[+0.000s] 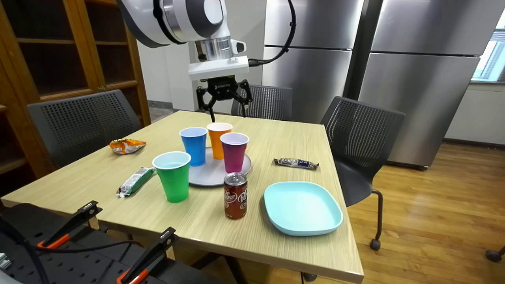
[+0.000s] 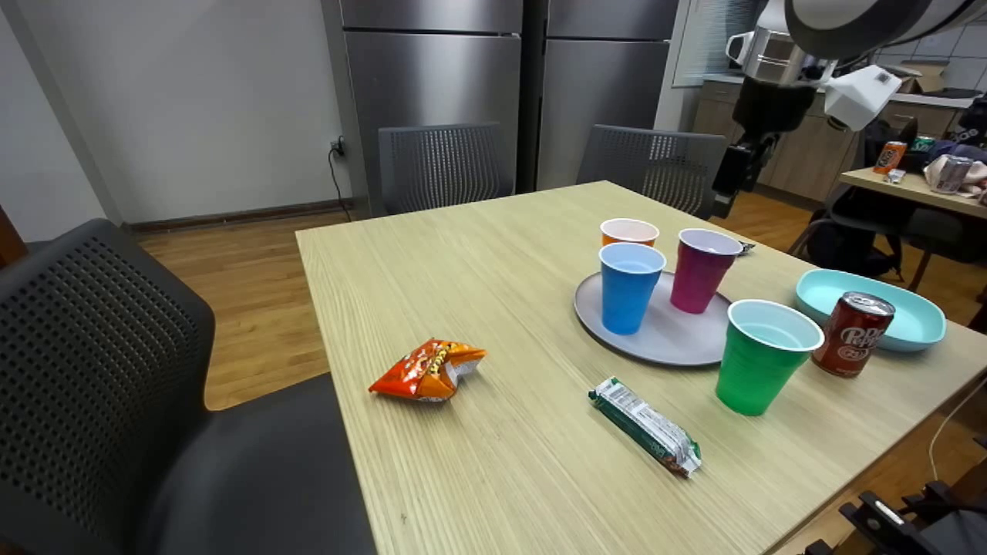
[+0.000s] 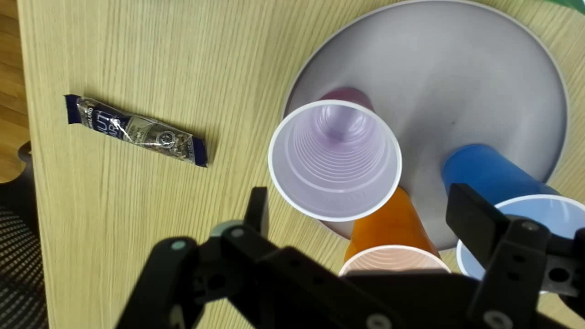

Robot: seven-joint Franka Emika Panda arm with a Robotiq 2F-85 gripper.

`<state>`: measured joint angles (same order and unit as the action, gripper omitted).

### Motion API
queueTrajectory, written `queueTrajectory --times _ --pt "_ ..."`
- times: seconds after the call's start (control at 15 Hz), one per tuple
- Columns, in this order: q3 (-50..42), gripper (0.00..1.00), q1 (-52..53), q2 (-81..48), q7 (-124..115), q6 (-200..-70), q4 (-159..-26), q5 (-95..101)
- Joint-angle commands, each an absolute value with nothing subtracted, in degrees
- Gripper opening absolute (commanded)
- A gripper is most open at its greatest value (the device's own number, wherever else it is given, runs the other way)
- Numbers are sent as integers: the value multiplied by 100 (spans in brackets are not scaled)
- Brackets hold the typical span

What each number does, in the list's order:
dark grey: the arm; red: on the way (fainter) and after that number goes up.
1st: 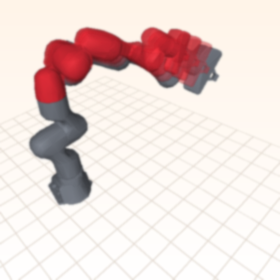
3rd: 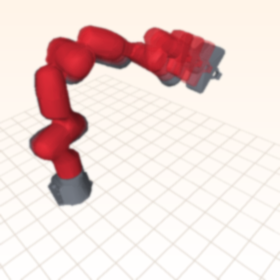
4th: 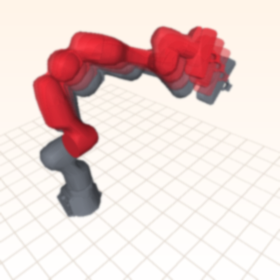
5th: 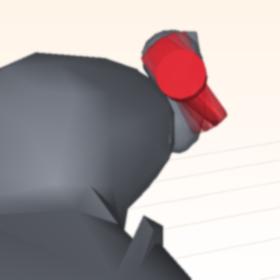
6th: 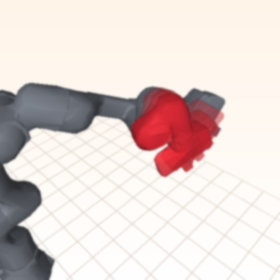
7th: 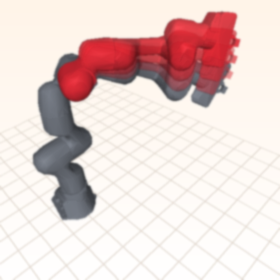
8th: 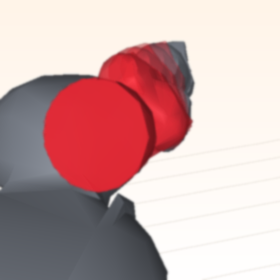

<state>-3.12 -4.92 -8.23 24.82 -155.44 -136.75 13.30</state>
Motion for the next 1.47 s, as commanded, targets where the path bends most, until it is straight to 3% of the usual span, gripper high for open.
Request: queueTrajectory --times 0.0,1.4 --pt "-295 100 -505 -818 2479 -15530 -13673 1334" --pt "30 100 -241 398 5574 -15622 -15388 205"
